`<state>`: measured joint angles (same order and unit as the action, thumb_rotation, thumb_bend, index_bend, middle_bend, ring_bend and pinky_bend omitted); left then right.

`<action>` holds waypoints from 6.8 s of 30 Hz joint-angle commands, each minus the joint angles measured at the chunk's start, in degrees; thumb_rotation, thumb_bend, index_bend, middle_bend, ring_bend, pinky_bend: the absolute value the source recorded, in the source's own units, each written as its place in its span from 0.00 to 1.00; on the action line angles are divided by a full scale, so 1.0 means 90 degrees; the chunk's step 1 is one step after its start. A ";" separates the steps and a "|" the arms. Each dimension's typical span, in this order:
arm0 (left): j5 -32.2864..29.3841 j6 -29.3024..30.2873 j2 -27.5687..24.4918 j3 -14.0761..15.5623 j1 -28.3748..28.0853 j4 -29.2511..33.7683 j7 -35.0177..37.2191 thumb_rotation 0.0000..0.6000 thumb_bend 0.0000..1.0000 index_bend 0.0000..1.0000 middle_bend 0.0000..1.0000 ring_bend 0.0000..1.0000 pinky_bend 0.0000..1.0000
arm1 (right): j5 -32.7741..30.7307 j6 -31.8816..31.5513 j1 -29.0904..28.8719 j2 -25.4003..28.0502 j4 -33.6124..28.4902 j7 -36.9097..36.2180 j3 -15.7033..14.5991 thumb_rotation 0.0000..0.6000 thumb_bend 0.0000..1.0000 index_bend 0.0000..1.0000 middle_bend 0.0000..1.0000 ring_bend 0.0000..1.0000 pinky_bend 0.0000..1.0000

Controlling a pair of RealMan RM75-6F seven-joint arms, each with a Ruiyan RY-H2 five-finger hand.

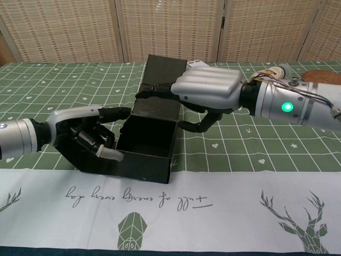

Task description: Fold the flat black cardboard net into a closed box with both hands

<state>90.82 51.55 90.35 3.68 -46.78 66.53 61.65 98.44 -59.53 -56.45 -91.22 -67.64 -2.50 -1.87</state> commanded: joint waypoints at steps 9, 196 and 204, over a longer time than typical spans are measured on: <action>-0.0148 0.0314 -0.0308 -0.0169 0.0197 0.0427 -0.0448 1.00 0.12 0.05 0.01 0.61 0.86 | -0.0746 -0.0042 0.0591 0.0360 -0.0809 -0.0132 0.0167 1.00 0.28 0.00 0.11 0.76 1.00; 0.1002 0.3018 0.0335 -0.0893 0.0208 -0.1083 -0.4937 1.00 0.12 0.31 0.15 0.63 0.85 | -0.2666 0.1797 0.1135 -0.1268 -0.0268 -0.5351 0.2120 1.00 0.07 0.37 0.46 0.78 1.00; 0.1058 0.2934 0.0439 -0.0760 0.0093 -0.1290 -0.4762 1.00 0.12 0.33 0.17 0.63 0.85 | -0.2729 0.1810 0.1059 -0.1429 -0.0016 -0.5012 0.2111 1.00 0.08 0.37 0.46 0.78 1.00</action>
<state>100.23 78.15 94.26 -3.36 -45.83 55.11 18.71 73.99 -43.27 -46.82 -103.91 -67.97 -47.84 17.13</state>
